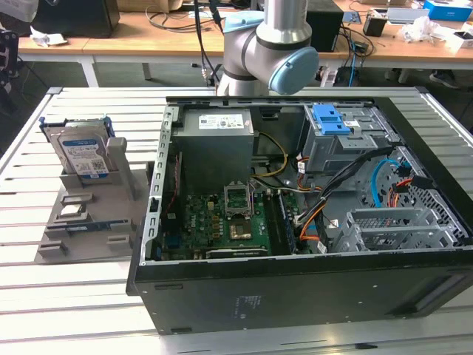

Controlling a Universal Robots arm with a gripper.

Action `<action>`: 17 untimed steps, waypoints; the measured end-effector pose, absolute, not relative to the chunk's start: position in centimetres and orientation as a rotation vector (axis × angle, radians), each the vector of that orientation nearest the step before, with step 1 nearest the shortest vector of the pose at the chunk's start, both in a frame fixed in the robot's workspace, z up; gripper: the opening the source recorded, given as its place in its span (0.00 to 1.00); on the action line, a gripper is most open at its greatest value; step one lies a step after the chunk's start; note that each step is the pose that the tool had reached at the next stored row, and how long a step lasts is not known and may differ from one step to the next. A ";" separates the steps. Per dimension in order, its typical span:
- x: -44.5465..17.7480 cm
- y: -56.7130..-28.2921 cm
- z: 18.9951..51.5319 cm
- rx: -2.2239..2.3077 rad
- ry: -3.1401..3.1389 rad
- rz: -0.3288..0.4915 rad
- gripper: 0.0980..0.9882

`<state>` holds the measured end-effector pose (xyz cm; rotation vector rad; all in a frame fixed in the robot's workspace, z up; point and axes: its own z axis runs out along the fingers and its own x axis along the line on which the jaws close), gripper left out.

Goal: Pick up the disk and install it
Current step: 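Pick up the disk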

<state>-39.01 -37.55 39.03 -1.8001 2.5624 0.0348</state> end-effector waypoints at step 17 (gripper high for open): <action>-39.0 -37.6 39.0 -2.190 2.243 0.037 0.01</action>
